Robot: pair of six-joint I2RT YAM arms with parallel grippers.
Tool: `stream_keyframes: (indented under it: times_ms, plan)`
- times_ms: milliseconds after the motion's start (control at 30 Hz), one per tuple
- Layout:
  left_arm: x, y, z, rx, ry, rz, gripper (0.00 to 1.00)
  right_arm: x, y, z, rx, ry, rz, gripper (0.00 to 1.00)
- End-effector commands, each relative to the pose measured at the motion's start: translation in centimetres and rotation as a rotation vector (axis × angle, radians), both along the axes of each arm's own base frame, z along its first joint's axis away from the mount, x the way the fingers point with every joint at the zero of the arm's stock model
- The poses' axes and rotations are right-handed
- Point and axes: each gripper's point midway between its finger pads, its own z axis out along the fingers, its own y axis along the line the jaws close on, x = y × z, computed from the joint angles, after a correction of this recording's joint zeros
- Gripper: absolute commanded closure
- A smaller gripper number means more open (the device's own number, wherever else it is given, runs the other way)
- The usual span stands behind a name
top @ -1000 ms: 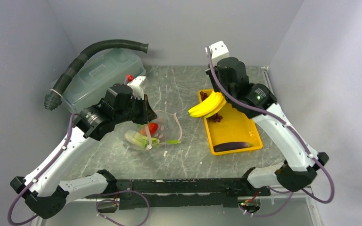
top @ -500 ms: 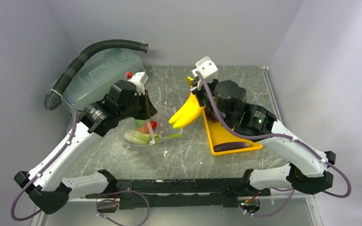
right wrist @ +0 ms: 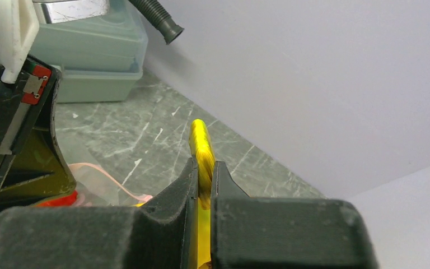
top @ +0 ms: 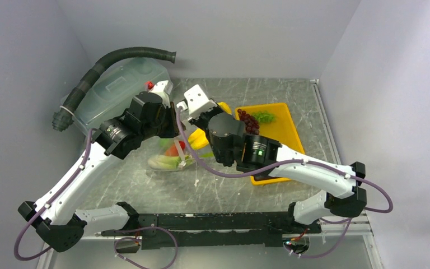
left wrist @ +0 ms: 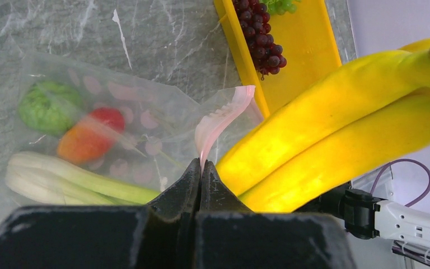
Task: Place the food in the zip-top bag and seal the zipper
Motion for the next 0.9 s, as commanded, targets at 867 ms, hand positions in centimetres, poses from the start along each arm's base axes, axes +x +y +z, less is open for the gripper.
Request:
stream_keyframes:
  times_ms: [867]
  plan:
    - [0.8, 0.5, 2.6, -0.12, -0.033, 0.126, 1.0, 0.8, 4.3, -3.1, 0.365, 0.058, -0.171, 1.0]
